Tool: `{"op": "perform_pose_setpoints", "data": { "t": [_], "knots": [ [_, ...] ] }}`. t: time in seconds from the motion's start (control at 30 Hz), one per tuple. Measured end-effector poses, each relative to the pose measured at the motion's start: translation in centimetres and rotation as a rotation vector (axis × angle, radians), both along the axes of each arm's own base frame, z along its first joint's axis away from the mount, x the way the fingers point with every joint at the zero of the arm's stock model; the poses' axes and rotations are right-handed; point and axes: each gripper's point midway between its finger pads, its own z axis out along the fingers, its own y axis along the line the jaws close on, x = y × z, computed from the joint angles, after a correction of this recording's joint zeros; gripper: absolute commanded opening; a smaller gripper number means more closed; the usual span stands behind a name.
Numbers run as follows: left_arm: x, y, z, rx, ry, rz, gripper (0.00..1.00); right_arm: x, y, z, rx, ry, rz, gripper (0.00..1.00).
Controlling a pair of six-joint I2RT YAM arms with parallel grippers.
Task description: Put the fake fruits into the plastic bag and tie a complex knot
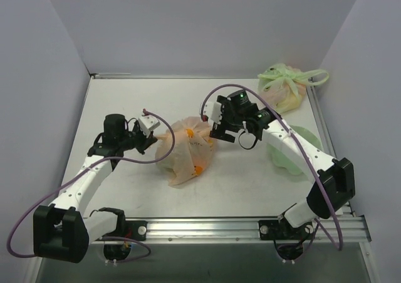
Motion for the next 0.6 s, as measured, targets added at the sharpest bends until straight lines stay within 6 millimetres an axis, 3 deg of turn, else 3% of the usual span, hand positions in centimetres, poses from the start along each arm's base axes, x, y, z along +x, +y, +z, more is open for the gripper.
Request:
{"op": "perform_pose_setpoints", "data": {
  "t": [0.13,0.33,0.37,0.4,0.43,0.5,0.6],
  "knots": [
    [0.3,-0.5,0.6,-0.006,-0.01,-0.015,0.01,-1.0,2.0,-0.5,-0.111,-0.061,0.196,0.93],
    [0.5,-0.9,1.0,-0.012,-0.014,-0.029,0.0,-0.4,3.8,-3.6,-0.199,-0.062,0.311,0.65],
    [0.5,-0.9,1.0,-0.012,-0.014,-0.029,0.0,0.0,4.0,-4.2,-0.204,-0.063,0.307,0.53],
    [0.5,-0.9,1.0,-0.014,-0.012,-0.028,0.0,0.3,4.1,-4.6,-0.206,-0.062,0.298,0.47],
    [0.4,-0.9,1.0,-0.016,-0.009,-0.027,0.0,0.6,4.2,-4.8,-0.201,-0.062,0.286,0.26],
    [0.4,-1.0,1.0,-0.023,-0.003,-0.021,0.0,1.0,4.2,-5.0,-0.183,-0.056,0.252,0.0],
    [0.5,-1.0,1.0,-0.049,0.024,0.016,0.0,1.5,4.1,-5.2,-0.103,-0.012,0.132,0.0]
  ]
}}
